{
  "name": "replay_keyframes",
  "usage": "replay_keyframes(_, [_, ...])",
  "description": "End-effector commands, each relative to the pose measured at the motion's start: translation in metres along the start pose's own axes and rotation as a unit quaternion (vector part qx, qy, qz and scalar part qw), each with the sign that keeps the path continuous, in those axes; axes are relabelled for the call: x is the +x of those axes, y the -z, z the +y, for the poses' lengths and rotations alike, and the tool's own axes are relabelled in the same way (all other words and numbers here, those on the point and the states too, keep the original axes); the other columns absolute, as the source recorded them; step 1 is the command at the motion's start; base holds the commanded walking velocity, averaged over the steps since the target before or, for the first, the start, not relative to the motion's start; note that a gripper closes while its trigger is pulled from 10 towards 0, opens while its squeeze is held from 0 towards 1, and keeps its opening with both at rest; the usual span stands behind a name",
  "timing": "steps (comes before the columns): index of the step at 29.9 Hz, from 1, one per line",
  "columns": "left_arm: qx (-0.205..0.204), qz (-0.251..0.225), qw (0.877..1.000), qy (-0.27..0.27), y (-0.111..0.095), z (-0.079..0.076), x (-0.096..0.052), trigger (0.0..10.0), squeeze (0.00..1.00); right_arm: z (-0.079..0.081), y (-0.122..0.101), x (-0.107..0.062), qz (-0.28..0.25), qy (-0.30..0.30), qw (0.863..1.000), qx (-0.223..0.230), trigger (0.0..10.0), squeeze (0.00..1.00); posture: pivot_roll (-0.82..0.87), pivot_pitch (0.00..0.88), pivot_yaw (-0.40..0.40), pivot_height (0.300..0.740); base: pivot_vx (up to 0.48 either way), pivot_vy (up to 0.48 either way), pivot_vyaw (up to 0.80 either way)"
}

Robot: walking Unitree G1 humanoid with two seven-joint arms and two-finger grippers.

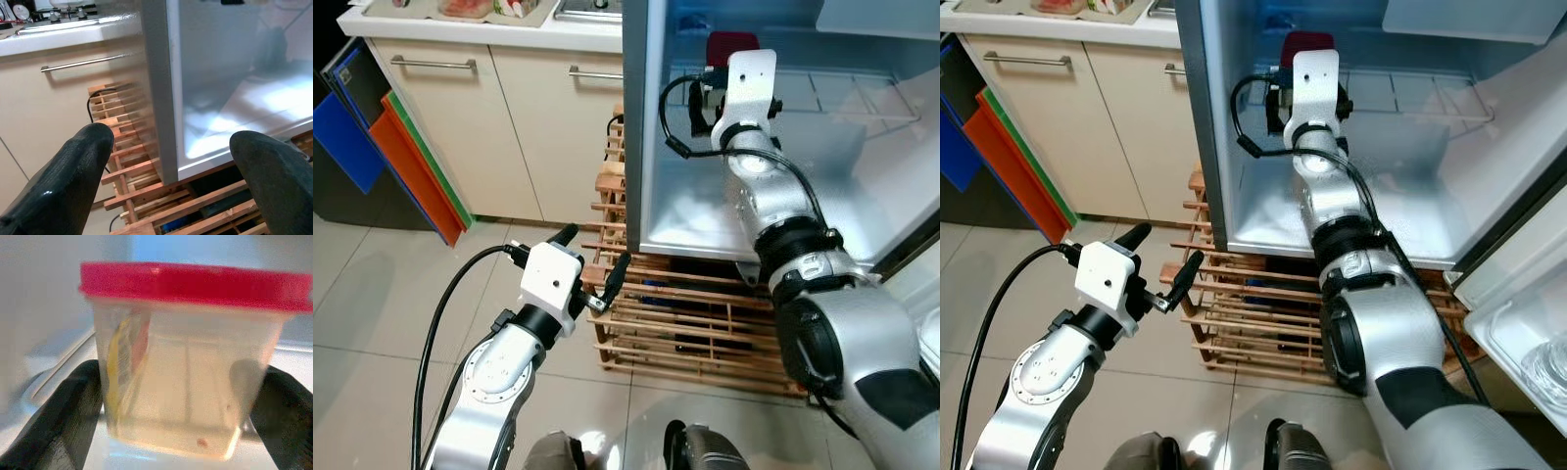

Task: Restocking fridge

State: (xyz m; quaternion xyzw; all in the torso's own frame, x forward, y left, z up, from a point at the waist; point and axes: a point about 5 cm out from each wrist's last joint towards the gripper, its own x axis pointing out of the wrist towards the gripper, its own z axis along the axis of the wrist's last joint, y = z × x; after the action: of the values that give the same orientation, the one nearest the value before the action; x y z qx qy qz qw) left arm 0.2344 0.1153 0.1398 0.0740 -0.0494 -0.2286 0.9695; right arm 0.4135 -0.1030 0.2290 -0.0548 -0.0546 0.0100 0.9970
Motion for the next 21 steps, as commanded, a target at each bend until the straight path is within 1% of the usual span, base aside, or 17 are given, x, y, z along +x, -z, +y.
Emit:
replay_keyframes(1, [0.002, -0.001, 1.0, -0.005, 0.001, 0.001, 0.002, 10.0, 0.0, 0.006, -0.001, -0.002, -0.001, -0.015, 1.0, -0.002, 10.0, 0.0, 0.12, 0.098, -0.022, 0.74, 0.0, 0.0, 0.0])
replay_keyframes(5, [0.003, -0.003, 1.0, -0.01, 0.001, 0.003, 0.004, 10.0, 0.0, 0.004, 0.006, -0.011, -0.003, -0.013, 1.0, -0.004, 10.0, 0.0, 0.11, 0.093, -0.028, 0.74, 0.0, 0.0, 0.0])
replay_keyframes(6, [0.003, -0.003, 1.0, -0.01, 0.001, 0.003, 0.004, 10.0, 0.0, 0.004, 0.006, -0.011, -0.003, -0.013, 1.0, -0.004, 10.0, 0.0, 0.11, 0.093, -0.028, 0.74, 0.0, 0.0, 0.0])
replay_keyframes(11, [0.0, -0.01, 1.0, -0.012, 0.0, 0.004, 0.01, 10.0, 0.0, -0.008, 0.009, -0.033, -0.053, 0.015, 0.998, -0.039, 10.0, 0.0, 0.08, 0.072, -0.031, 0.74, 0.0, 0.0, 0.0])
replay_keyframes(12, [0.0, -0.012, 1.0, -0.012, 0.0, 0.004, 0.011, 10.0, 0.0, -0.01, 0.011, -0.037, -0.055, 0.02, 0.997, -0.045, 10.0, 0.0, 0.08, 0.072, -0.031, 0.74, 0.0, 0.0, 0.0])
replay_keyframes(13, [0.0, -0.014, 1.0, -0.011, 0.0, 0.004, 0.013, 10.0, 0.0, -0.016, 0.021, -0.049, -0.05, 0.029, 0.997, -0.049, 10.0, 0.0, 0.07, 0.058, -0.03, 0.74, 0.0, 0.0, 0.0])
replay_keyframes(15, [0.0, -0.014, 1.0, -0.01, 0.001, 0.005, 0.015, 10.0, 0.0, -0.018, 0.027, -0.055, -0.042, 0.033, 0.997, -0.049, 10.0, 0.0, 0.06, 0.057, -0.031, 0.74, 0.0, 0.0, 0.0])
replay_keyframes(16, [0.0, -0.015, 1.0, -0.011, 0.001, 0.006, 0.016, 10.0, 0.0, -0.02, 0.029, -0.061, -0.047, 0.034, 0.997, -0.054, 10.0, 0.0, 0.06, 0.049, -0.03, 0.74, 0.0, 0.0, 0.0])
replay_keyframes(17, [0.0, -0.015, 1.0, -0.011, 0.001, 0.006, 0.016, 10.0, 0.0, -0.02, 0.029, -0.061, -0.047, 0.034, 0.997, -0.054, 10.0, 0.0, 0.06, 0.049, -0.03, 0.74, 0.0, 0.0, 0.0])
replay_keyframes(18, [-0.005, -0.017, 1.0, -0.016, 0.002, 0.008, 0.019, 10.0, 0.0, -0.022, 0.034, -0.074, -0.059, 0.036, 0.996, -0.061, 10.0, 0.0, 0.05, 0.042, -0.029, 0.74, 0.0, 0.0, 0.0])
replay_keyframes(19, [-0.009, -0.017, 1.0, -0.021, 0.002, 0.009, 0.02, 10.0, 0.0, -0.023, 0.037, -0.082, -0.069, 0.03, 0.995, -0.067, 10.0, 0.0, 0.04, 0.032, -0.028, 0.74, 0.0, 0.0, 0.0])
replay_keyframes(20, [-0.009, -0.017, 1.0, -0.021, 0.002, 0.009, 0.02, 10.0, 0.0, -0.023, 0.037, -0.082, -0.069, 0.03, 0.995, -0.067, 10.0, 0.0, 0.04, 0.032, -0.028, 0.74, 0.0, 0.0, 0.0])
replay_keyframes(21, [-0.012, -0.016, 0.999, -0.028, 0.004, 0.011, 0.022, 10.0, 0.0, -0.022, 0.04, -0.095, -0.083, 0.019, 0.994, -0.075, 10.0, 0.0, 0.03, 0.023, -0.027, 0.74, 0.0, 0.0, 0.0])
